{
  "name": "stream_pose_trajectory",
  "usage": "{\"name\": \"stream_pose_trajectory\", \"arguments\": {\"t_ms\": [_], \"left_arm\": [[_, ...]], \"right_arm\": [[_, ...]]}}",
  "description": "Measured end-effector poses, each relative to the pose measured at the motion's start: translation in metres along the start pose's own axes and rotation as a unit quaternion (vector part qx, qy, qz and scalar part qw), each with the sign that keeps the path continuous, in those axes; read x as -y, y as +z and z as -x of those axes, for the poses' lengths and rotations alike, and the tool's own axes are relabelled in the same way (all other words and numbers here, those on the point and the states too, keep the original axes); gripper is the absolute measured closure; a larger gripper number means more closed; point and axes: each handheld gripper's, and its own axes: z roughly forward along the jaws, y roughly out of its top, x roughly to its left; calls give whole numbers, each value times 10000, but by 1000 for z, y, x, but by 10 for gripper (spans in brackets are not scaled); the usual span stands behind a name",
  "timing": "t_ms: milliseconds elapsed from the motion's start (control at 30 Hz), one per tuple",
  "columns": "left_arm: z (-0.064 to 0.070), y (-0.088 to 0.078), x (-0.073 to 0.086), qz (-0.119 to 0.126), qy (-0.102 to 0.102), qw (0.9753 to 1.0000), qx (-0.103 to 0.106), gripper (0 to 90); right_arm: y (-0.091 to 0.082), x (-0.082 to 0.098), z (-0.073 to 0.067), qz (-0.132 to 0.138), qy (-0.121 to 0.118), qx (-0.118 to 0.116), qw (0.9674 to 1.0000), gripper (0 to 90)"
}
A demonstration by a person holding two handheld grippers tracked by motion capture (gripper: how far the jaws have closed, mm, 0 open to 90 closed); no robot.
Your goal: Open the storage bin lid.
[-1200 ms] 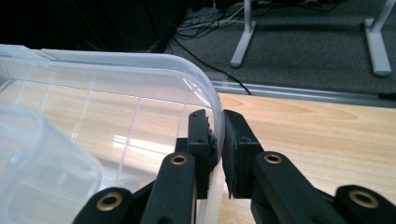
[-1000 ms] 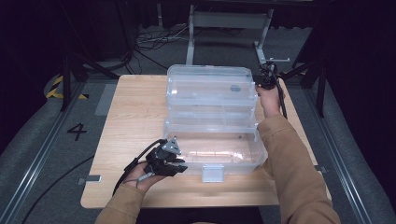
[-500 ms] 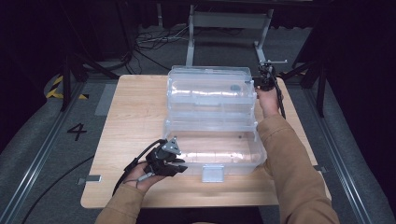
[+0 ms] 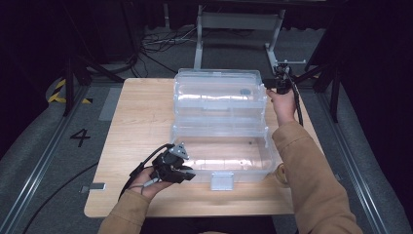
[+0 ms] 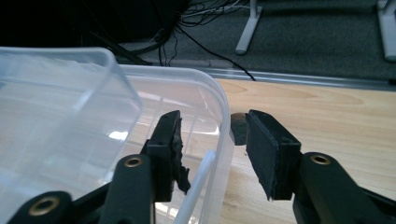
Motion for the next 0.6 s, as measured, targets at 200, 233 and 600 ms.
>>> {"name": "stream_pose_trajectory", "arguments": {"t_ms": [200,233,600], "left_arm": [[1,-4,-1,-28,64,9998,164,649],[1,-4,-1,-28,64,9998,164,640],[1,-37,-5,294,64,9995,26,569]], "right_arm": [[-35,1,4,283,-163,-35,9995,453],[-35,1,4,283,-163,-35,9995,453],[-90,15,-6,71,-888,153,9959,340]]}}
